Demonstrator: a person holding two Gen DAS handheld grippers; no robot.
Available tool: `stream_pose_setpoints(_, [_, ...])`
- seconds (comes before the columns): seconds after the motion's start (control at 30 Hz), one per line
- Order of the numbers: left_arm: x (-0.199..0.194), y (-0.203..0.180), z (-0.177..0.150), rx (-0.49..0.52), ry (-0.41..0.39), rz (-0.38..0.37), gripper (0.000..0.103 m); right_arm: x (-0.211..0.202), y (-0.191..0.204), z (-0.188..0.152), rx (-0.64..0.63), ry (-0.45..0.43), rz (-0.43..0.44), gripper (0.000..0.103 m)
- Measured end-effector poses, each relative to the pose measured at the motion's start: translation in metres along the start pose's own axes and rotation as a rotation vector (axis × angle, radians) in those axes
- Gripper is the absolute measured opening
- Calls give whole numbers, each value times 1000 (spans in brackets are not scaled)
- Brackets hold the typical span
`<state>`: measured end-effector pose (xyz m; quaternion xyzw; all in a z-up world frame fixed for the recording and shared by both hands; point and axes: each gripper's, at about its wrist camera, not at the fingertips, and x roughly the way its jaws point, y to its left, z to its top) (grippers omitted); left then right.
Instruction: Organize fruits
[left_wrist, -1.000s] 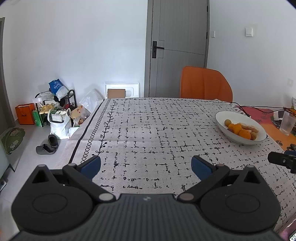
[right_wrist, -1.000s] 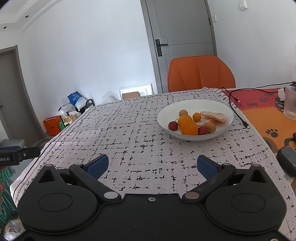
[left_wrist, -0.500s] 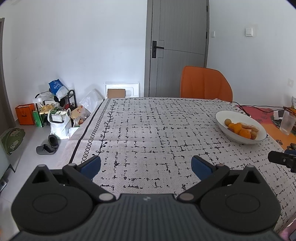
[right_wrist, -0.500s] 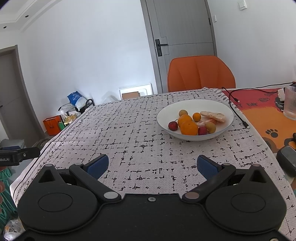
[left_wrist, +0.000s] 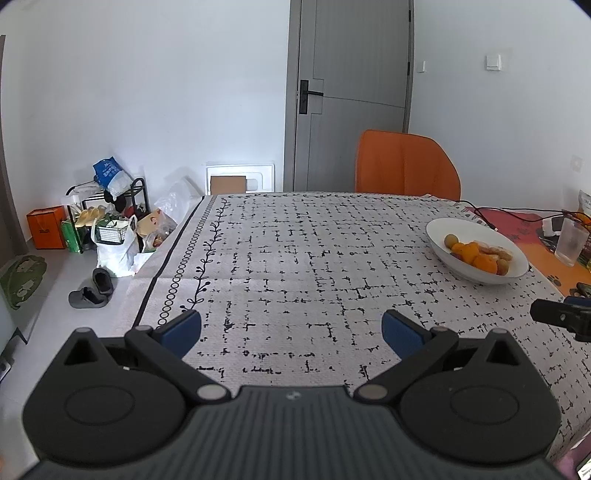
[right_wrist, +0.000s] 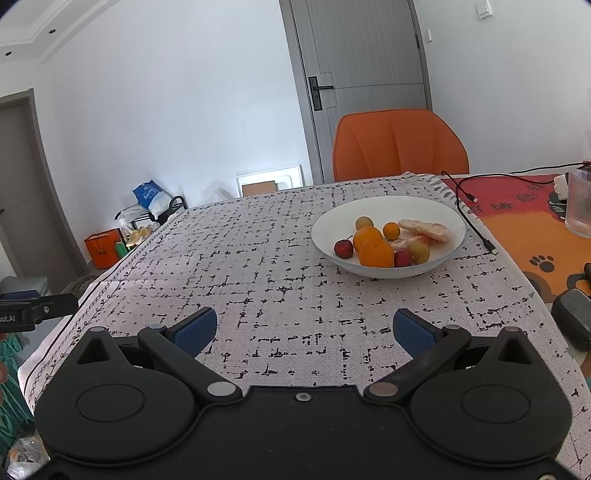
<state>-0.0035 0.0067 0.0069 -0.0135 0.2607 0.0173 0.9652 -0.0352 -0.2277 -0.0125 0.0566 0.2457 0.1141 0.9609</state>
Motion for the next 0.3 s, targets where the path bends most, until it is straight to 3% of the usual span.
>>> stream_pose_setpoints(0.3, [-1,0,1,2,-1,-9,103,0,0,-1,-3,1,-1,103])
